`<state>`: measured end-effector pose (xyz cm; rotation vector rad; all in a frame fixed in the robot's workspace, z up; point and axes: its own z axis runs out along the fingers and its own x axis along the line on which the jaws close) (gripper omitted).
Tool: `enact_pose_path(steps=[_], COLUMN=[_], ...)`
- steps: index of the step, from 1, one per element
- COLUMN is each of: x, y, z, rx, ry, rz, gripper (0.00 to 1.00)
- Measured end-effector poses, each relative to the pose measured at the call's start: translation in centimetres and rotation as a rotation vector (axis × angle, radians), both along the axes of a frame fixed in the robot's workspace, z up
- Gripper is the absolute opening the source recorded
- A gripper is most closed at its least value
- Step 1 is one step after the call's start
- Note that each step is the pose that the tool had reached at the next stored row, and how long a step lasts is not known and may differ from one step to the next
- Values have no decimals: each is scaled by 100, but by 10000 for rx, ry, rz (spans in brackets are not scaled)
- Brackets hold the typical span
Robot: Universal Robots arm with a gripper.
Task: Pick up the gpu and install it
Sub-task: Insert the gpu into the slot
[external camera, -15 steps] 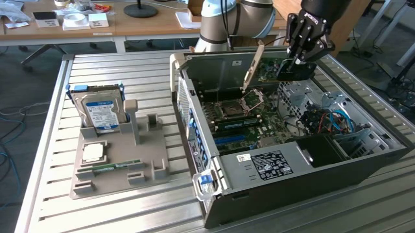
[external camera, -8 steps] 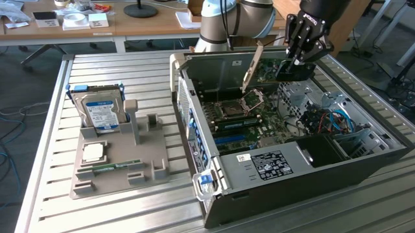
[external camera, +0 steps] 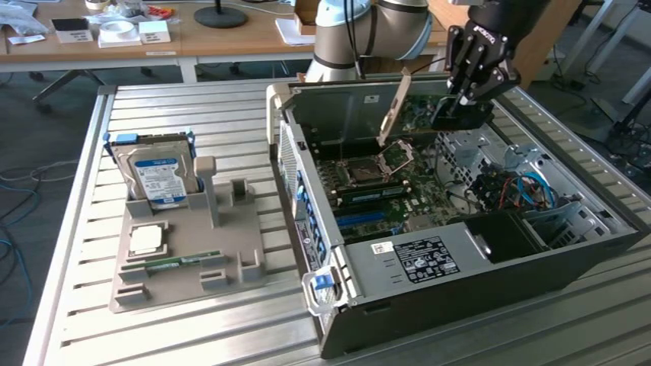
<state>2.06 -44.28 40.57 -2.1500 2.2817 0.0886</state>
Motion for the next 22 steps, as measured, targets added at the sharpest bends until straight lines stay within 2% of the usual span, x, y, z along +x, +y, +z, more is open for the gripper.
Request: enact_pose_path(steps=[22], x=[-3], y=[0], z=[-32], rx=[1], ry=[-1], rz=[-1], gripper=[27])
